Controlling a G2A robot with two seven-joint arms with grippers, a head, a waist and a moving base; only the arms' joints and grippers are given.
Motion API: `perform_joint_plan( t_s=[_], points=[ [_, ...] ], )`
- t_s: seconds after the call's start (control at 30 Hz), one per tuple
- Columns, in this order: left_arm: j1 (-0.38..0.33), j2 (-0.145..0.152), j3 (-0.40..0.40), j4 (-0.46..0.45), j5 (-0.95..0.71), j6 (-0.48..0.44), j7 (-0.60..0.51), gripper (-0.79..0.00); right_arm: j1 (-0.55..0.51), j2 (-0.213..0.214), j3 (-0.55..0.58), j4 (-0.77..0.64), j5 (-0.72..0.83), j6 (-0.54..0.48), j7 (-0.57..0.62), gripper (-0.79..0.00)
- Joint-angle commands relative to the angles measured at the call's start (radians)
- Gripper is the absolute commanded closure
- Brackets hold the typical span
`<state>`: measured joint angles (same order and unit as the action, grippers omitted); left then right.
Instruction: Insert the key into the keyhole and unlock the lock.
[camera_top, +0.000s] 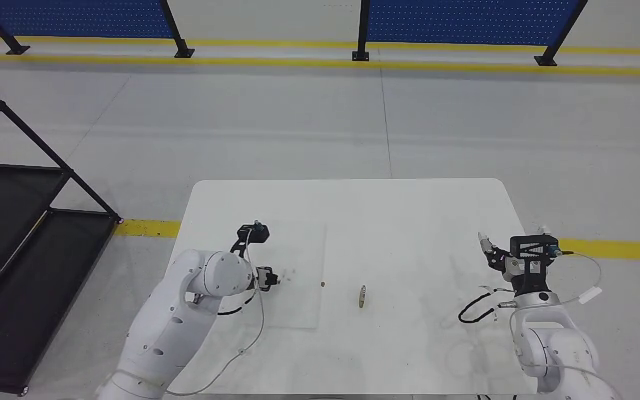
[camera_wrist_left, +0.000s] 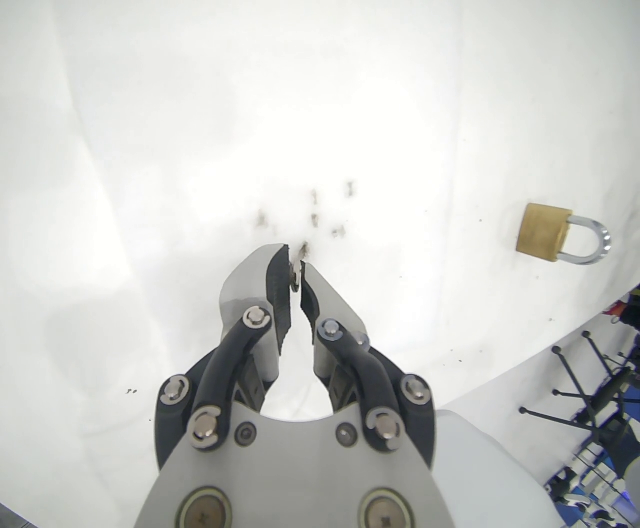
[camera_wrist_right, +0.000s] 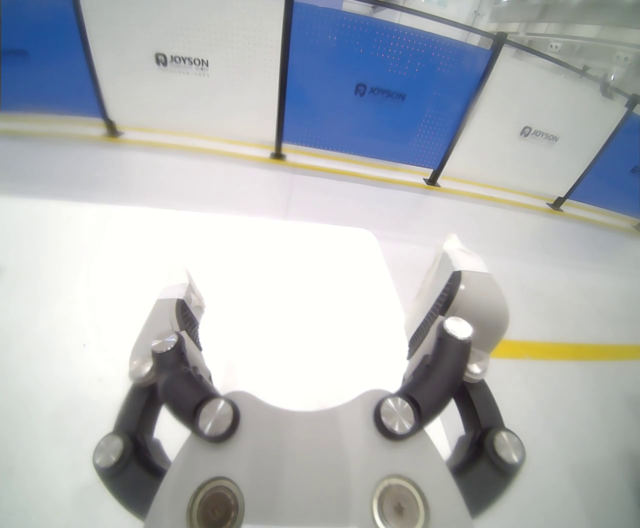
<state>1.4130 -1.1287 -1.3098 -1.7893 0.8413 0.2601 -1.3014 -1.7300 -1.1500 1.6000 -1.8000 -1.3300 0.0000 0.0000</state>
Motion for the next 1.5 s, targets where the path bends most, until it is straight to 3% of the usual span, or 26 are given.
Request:
perform_joint_plan(
  t_s=[0.0,0.07,0.13,0.33,0.7,0.87,1.1,1.3,1.47],
  points=[
    [-0.001,0.000,0.003,0.001,0.000,0.000,-0.001,-0.102,0.000,0.000,0.000,0.000,0.000,0.000,0.000,-0.785],
    [-0.003,0.001,0.004,0.003,-0.002,0.001,0.000,-0.077,0.000,0.000,0.000,0.000,0.000,0.000,0.000,-0.785],
    [-0.004,0.002,0.006,0.005,-0.004,0.003,0.003,0.000,0.000,0.000,0.000,0.000,0.000,0.000,0.000,-0.785],
    [-0.004,0.005,0.011,-0.009,0.014,0.004,-0.001,0.000,0.000,0.000,0.000,0.000,0.000,0.000,0.000,-0.785],
    [0.042,0.015,0.032,-0.117,0.178,0.030,0.024,0.000,0.000,0.000,0.000,0.000,0.000,0.000,0.000,-0.785],
    [0.071,0.014,0.012,-0.182,0.114,-0.003,0.093,0.000,0.000,0.000,0.000,0.000,0.000,0.000,0.000,-0.785],
    [0.134,0.016,-0.082,-0.235,-0.125,-0.120,0.193,0.000,0.000,0.000,0.000,0.000,0.000,0.000,0.000,-0.785],
    [0.215,0.023,-0.210,-0.228,-0.398,-0.318,0.296,0.000,0.000,0.000,0.000,0.000,0.000,0.000,0.000,-0.785],
    [0.257,0.032,-0.311,-0.152,-0.678,-0.520,0.264,0.000,0.000,0.000,0.000,0.000,0.000,0.000,0.000,-0.785]
  ],
)
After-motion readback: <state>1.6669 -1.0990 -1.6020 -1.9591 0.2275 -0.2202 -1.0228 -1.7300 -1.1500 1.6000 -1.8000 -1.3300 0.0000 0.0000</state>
